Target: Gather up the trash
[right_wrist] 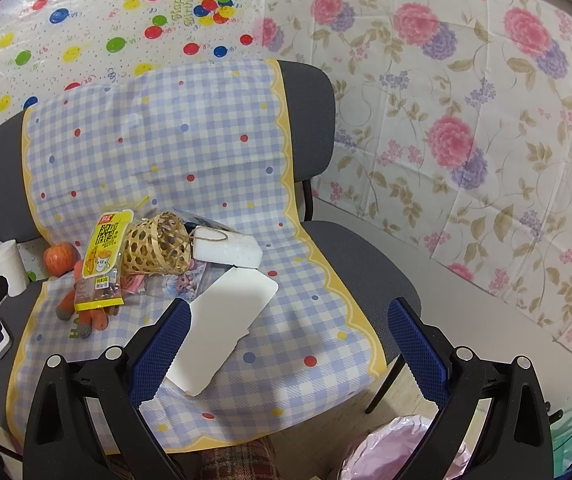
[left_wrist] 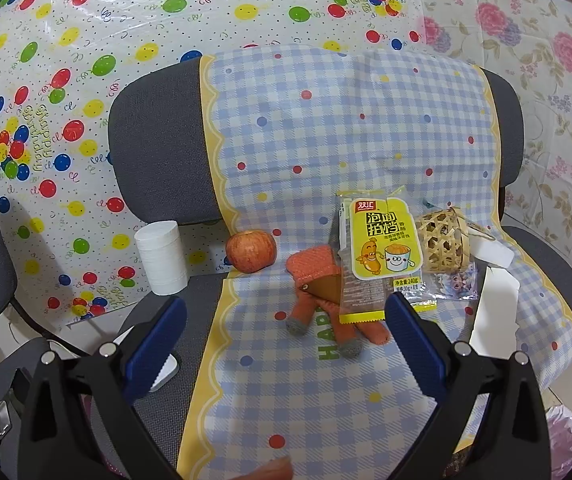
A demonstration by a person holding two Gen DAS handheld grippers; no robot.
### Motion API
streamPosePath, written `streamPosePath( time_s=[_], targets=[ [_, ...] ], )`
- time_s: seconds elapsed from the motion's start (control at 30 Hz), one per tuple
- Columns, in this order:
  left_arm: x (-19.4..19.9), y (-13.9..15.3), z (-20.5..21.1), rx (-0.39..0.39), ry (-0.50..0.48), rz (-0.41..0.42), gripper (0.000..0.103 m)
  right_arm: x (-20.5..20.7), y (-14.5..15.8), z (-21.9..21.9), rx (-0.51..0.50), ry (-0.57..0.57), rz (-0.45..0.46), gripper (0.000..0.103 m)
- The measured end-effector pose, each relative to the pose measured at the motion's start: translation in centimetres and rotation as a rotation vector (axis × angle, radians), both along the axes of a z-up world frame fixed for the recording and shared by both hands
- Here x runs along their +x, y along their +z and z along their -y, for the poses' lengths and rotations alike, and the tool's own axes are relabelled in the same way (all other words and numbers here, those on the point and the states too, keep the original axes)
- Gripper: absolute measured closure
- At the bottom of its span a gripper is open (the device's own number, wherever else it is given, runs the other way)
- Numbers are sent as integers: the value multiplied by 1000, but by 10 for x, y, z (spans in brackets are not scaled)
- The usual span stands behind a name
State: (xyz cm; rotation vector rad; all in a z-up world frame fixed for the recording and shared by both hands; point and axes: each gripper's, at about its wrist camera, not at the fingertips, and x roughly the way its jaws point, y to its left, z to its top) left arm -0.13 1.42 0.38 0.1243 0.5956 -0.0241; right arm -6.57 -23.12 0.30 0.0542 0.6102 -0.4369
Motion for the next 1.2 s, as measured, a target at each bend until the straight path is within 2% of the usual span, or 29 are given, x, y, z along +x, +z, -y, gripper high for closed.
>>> streamPosePath(
  time_s=[1.2],
  targets=[
    [0, 0, 0, 4, 4, 0, 7, 2, -1, -2, 0, -4, 1, 6]
  ],
)
